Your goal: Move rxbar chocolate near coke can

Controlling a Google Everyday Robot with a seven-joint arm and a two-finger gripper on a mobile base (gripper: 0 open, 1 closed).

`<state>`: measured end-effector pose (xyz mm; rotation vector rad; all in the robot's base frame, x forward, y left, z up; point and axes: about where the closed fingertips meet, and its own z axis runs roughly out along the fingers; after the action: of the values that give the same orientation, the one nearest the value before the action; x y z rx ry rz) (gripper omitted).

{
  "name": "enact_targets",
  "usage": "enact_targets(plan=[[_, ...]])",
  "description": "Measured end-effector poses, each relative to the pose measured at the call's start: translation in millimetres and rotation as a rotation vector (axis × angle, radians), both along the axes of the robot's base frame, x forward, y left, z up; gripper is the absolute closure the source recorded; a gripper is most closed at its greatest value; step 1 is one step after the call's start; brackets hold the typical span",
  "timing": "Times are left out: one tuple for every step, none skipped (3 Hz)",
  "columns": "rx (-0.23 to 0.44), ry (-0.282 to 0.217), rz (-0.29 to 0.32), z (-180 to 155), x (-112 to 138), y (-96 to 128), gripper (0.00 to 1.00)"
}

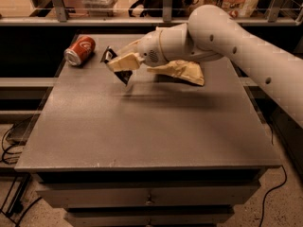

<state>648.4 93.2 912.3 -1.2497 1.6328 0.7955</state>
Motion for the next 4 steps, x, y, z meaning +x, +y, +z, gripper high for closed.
enact_targets(plan=[[-0.005,-0.015,0.008,-4,20,20,1.0],[-0.018,-0.022,0.02,-7,41,39,1.0],[-0.036,-0.029,0.015,-11,63,54,0.83],[-0.058,-0.037,0.0,-16,84,68,0.59]])
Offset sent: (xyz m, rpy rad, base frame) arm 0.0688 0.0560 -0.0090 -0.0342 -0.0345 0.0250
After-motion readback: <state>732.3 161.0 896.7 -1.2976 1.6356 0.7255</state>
